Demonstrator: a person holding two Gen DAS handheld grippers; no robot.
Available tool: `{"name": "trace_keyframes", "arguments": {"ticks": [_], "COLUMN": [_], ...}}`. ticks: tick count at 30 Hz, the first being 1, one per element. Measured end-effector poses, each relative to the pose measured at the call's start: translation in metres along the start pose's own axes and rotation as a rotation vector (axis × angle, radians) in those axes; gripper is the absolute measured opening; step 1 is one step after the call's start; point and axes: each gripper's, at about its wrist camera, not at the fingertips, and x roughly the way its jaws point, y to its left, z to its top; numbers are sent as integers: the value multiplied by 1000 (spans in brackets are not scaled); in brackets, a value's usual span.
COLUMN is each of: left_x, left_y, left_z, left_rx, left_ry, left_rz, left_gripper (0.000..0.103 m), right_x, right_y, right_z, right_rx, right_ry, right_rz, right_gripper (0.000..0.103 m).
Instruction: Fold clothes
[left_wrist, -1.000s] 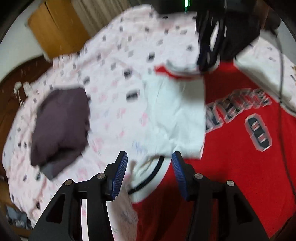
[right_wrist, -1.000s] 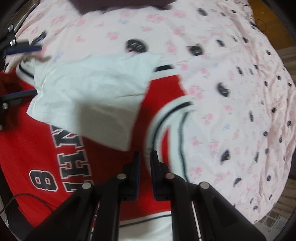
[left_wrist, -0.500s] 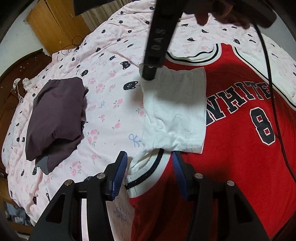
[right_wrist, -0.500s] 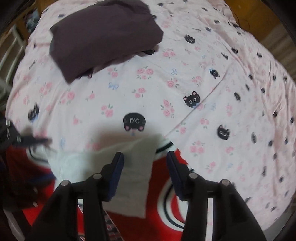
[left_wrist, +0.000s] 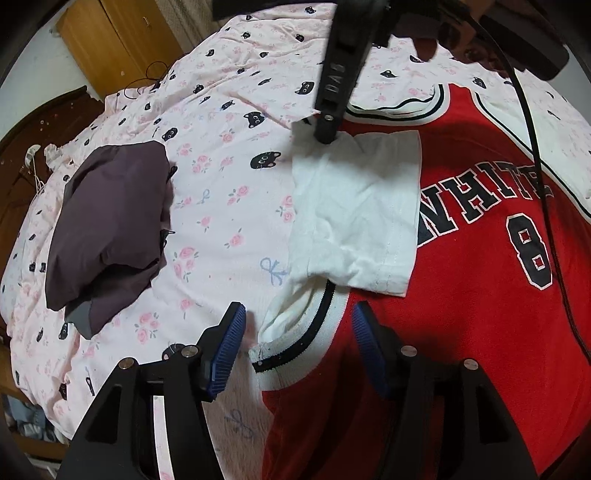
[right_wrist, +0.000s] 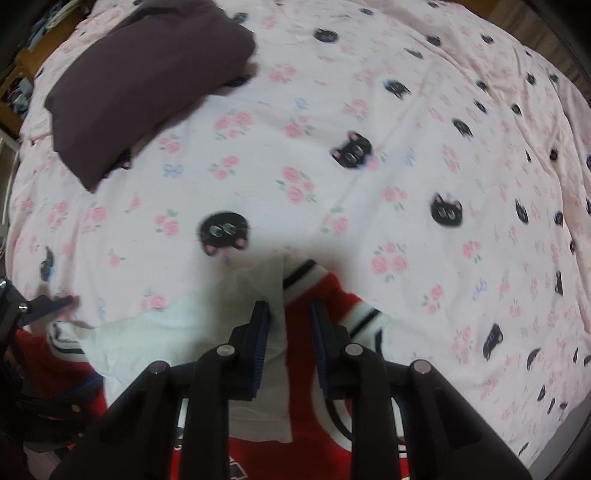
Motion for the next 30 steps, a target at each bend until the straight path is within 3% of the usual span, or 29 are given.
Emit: {"name": "trace_keyframes", "arguments": {"ticks": [5,9,14,19,25,30], "left_x": [-2,-14,-45,-85,-102,-114], "left_y": [-3,-5,-2,-12,-94,-173], "left_z": [-1,0,2,11,19,14], "left_rx": [6,19,-23,-30,174,360], "left_ry": [0,-45,-163,-346,-421,-474], "left_rz": [11,47,96,39,-14,-5], "left_gripper": [55,55,55,55,55,55], "right_x": [3,-20,-78,-112,-110,-97], "right_y": [3,0,-24,-49,-76,-98], "right_z": [-5,-14,-50,-112,-214,-285], "right_rx": [-7,43,211,348,481,597], "right_ry": [-12,-116,-307,-375,-317,-267], "right_rz": [-67,-11,75,64,66,82], "right_gripper": [32,32,38,50,50,50]}}
